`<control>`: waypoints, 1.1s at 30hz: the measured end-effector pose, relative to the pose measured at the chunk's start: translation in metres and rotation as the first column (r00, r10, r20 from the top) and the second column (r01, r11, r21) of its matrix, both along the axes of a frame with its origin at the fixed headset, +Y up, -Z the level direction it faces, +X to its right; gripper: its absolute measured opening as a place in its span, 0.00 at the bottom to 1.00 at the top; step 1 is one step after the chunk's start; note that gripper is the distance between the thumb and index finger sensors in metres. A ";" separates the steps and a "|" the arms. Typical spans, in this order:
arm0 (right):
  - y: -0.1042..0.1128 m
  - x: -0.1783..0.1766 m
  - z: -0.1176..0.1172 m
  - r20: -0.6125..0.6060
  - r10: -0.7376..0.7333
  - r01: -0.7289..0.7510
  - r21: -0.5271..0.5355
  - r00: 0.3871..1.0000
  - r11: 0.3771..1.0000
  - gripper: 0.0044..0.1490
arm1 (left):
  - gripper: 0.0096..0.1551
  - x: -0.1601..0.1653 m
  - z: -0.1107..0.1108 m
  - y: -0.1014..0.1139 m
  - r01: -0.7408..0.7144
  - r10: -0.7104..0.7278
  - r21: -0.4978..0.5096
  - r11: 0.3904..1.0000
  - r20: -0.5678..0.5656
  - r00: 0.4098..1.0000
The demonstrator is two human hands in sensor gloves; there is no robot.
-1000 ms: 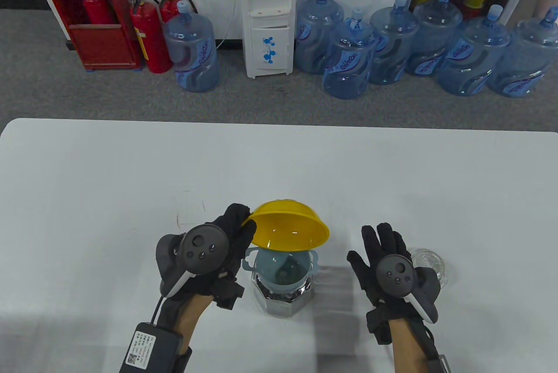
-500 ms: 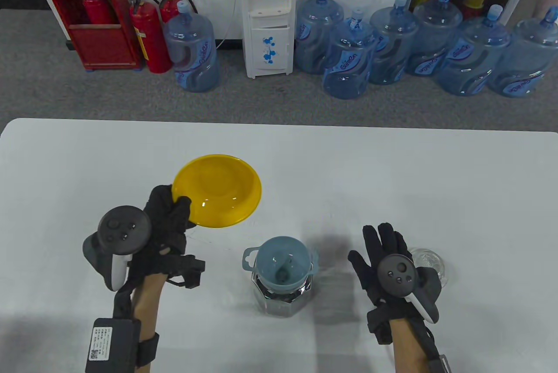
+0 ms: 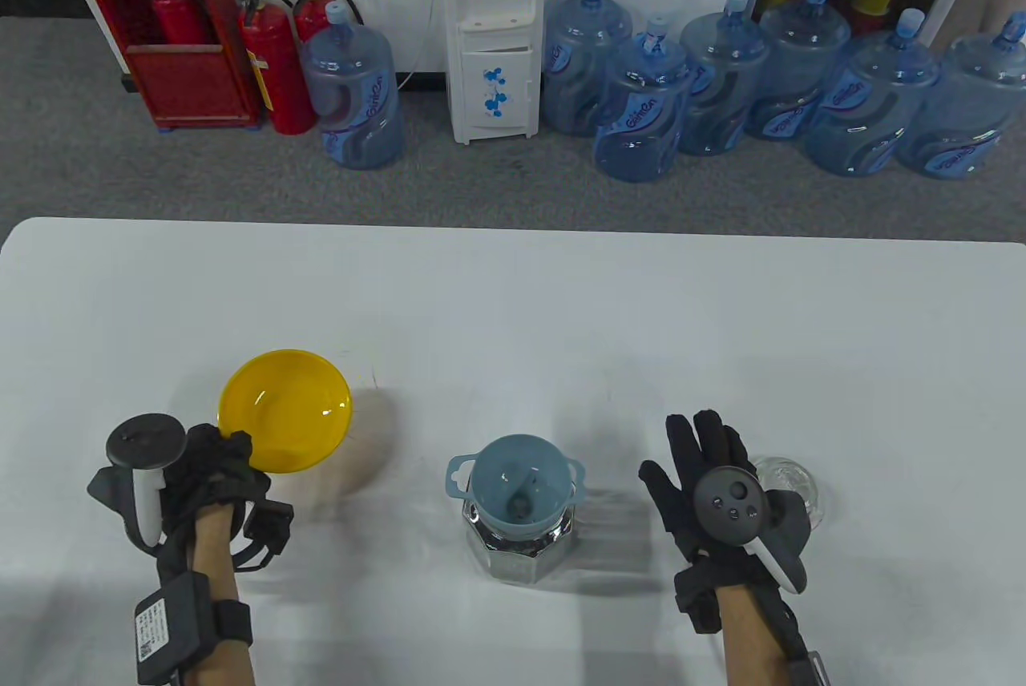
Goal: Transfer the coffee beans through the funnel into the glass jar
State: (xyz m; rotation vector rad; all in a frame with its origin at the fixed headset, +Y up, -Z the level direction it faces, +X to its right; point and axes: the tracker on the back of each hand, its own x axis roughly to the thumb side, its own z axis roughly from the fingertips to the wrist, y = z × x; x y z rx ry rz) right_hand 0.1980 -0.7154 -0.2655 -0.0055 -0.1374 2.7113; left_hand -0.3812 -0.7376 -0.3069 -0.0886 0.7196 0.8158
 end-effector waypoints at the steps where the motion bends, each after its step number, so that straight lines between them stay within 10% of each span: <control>1: 0.000 0.000 0.000 0.000 0.000 0.000 0.000 1.000 1.000 0.46 | 0.23 -0.001 0.000 -0.003 -0.011 0.011 -0.014 1.000 -0.004 1.000; 21: -0.001 0.000 0.000 0.003 0.004 -0.004 -0.010 1.000 1.000 0.47 | 0.27 -0.013 0.003 -0.024 -0.103 0.114 -0.186 0.977 0.049 0.992; 33: -0.001 0.000 0.000 -0.003 -0.005 0.005 -0.012 1.000 1.000 0.47 | 0.35 0.015 0.012 0.051 0.197 -0.166 -0.078 0.977 0.298 0.940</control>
